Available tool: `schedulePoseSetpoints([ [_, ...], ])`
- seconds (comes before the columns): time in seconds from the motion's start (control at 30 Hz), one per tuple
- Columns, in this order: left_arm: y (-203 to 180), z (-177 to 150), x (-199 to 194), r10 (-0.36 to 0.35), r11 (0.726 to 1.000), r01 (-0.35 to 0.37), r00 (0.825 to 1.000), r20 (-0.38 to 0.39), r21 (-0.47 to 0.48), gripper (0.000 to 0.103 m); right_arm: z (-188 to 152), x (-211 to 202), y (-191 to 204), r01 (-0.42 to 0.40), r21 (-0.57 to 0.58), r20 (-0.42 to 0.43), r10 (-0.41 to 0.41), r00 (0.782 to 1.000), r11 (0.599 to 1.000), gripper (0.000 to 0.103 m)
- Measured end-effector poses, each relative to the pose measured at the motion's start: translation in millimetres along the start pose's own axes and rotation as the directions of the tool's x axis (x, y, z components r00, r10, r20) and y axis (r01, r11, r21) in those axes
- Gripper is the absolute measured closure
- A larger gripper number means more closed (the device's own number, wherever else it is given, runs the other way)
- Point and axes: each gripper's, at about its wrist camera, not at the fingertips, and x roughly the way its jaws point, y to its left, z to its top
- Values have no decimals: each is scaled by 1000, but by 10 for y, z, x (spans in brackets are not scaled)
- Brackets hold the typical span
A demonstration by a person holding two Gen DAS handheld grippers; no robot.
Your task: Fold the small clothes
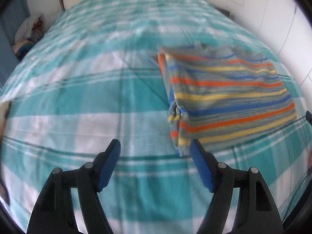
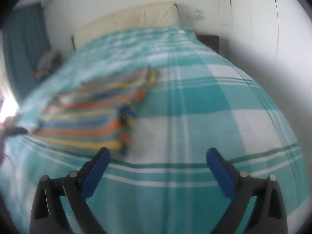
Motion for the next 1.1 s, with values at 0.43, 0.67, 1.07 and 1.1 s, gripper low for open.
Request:
schedulePoseSetpoints([
  [0.43,-464,-654,-533,-162,984,168,982,93,-55,9,-74,640,120,11,12,-256,-7,967,1000,91],
  [0.67,-1450,-626,-289,-208,968,191,974,93,164,9,-3,261,-136,-90,108,-237,114,965,990,38],
  [1.07,-3578,-60,624,-204,837,116,973,110,534,11,534,772,-644,-261,249,-292,329,898,933,37],
  [1.1,-3617,-14,650,-209,841,114,970,123,529,16,616,907,-668,-267,260,-301,340,891,928,37],
])
